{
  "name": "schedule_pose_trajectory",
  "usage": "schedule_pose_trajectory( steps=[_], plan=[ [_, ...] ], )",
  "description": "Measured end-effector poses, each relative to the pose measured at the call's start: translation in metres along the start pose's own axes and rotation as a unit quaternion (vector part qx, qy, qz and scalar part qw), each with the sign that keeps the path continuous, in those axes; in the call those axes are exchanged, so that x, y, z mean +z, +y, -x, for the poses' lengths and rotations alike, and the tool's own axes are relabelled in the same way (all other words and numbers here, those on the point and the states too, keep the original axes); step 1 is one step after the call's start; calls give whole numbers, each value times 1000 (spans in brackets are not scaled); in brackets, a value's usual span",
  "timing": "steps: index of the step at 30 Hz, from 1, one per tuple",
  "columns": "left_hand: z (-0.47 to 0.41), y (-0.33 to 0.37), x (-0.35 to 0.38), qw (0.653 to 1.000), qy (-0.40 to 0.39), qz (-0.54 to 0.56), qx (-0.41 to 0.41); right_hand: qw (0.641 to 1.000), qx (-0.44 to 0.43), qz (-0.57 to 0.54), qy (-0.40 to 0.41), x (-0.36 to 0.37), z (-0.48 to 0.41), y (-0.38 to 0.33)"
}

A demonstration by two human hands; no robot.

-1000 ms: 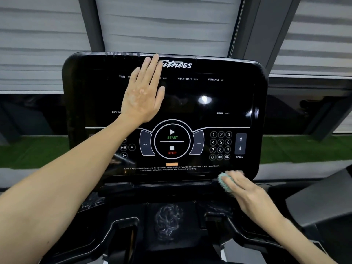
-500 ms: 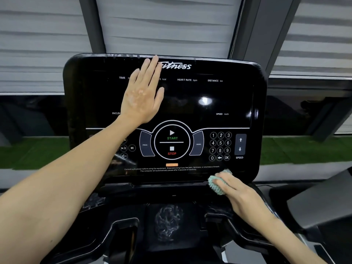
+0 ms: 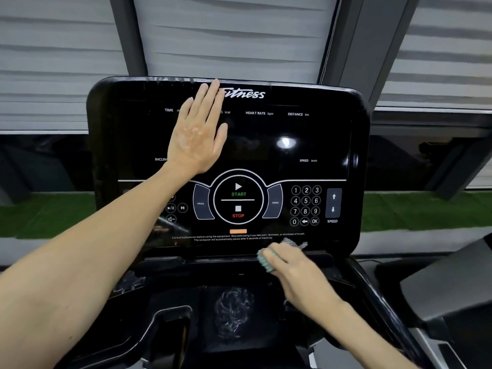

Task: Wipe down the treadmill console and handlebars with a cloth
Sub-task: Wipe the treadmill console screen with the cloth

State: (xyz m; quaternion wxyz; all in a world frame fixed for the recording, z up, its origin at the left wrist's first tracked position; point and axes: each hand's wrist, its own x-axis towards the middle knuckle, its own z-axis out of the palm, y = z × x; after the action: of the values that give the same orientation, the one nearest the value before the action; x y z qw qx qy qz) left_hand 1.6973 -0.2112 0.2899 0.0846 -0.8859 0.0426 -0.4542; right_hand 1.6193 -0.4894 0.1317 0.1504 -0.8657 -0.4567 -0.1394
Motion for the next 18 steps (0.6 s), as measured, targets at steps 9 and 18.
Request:
schedule_pose_trajectory(
  steps=[9,18],
  plan=[
    [-1,-2,-2,1000,4,10,7,1000,-15,1,-14,10,-2,0],
    [0,-2,-2,1000,4,2,3,1000,-2,-3,29,-21,33,23]
  ],
)
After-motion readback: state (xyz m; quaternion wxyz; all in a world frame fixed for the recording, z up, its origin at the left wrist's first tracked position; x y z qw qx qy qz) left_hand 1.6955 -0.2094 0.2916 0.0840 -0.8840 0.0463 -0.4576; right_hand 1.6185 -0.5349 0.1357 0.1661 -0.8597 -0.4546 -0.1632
